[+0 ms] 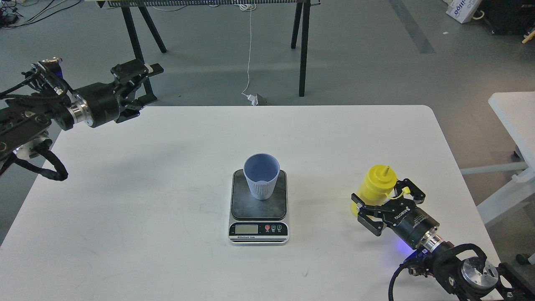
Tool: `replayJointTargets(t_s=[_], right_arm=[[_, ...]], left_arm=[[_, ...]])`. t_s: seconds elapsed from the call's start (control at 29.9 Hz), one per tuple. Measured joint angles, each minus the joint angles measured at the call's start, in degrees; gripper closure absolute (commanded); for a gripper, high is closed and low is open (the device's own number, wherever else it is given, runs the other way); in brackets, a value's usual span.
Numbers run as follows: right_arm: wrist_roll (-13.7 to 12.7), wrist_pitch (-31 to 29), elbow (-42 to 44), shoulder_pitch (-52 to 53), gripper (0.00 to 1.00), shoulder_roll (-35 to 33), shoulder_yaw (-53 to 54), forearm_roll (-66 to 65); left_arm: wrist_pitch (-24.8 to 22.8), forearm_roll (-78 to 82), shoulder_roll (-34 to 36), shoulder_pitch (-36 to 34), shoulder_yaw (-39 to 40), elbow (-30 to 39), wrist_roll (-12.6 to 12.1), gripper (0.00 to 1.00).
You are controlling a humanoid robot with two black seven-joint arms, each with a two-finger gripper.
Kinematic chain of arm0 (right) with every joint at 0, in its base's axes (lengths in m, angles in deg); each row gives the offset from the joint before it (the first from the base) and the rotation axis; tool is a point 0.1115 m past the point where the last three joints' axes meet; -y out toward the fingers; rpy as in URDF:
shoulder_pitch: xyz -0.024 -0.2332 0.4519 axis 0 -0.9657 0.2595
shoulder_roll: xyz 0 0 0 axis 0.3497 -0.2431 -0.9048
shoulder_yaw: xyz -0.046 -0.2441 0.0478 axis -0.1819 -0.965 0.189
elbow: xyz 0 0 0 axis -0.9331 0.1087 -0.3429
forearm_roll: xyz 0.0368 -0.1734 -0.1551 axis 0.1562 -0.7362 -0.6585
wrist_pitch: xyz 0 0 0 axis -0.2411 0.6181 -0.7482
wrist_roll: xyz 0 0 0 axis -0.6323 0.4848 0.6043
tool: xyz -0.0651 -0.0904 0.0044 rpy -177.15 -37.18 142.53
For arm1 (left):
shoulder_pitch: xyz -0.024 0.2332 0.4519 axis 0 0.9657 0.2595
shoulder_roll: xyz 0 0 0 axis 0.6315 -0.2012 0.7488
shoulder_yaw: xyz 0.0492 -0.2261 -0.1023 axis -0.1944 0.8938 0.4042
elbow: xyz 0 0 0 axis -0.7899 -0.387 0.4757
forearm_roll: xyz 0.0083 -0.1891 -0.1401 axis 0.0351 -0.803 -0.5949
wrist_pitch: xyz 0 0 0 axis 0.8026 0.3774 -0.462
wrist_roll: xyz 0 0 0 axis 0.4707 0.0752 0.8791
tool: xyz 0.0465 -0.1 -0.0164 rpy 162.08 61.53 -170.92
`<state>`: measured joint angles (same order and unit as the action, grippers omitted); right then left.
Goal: Pour seasoning into cup on scale with both arms
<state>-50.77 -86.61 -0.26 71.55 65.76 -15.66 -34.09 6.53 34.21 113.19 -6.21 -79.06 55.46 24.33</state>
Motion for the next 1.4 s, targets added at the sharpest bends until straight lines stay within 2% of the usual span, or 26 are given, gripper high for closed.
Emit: replayJointTargets(t_s=[0.47, 0.6, 0.73, 0.83, 1.0, 1.24, 1.4], right_arm=[[-0.16, 0.00, -13.44, -13.32, 0.01, -9.56, 1.63, 0.37], [-0.13, 0.00, -18.21, -18.87, 0.01, -13.03, 3.83, 0.39], [0.15, 0.00, -19.51, -20.52, 0.01, -16.94, 7.91, 0.39], [0.22, 0.00, -18.34, -17.54, 0.01, -18.01, 11.59, 0.27], [0.28, 0.00, -13.70, -5.13, 0.01, -18.29, 12.58, -0.52], [0.30, 0.00, -3.19, 12.12, 0.01, -17.31, 8.27, -6.86], [0.31, 0.00, 2.84, 19.86, 0.01, -14.22, 4.70, -9.24]], left_arm=[[0.00, 0.03, -0.51, 0.15, 0.07, -0.44, 0.00, 0.01], [-0.01, 0.03, -0.50, 0.15, 0.07, -0.52, 0.00, 0.01], [-0.02, 0.01, -0.49, 0.66, 0.07, -1.02, 0.00, 0.01], [-0.02, -0.05, -0.50, 1.04, 0.23, -1.11, 0.00, 0.01], [-0.02, -0.54, -0.49, 1.41, 0.47, -1.15, 0.00, 0.01], [-0.01, -1.05, 0.38, 2.59, 0.72, -2.25, 0.00, 0.01], [-0.01, -1.05, 0.52, 3.38, 0.77, -2.83, 0.00, 0.01]])
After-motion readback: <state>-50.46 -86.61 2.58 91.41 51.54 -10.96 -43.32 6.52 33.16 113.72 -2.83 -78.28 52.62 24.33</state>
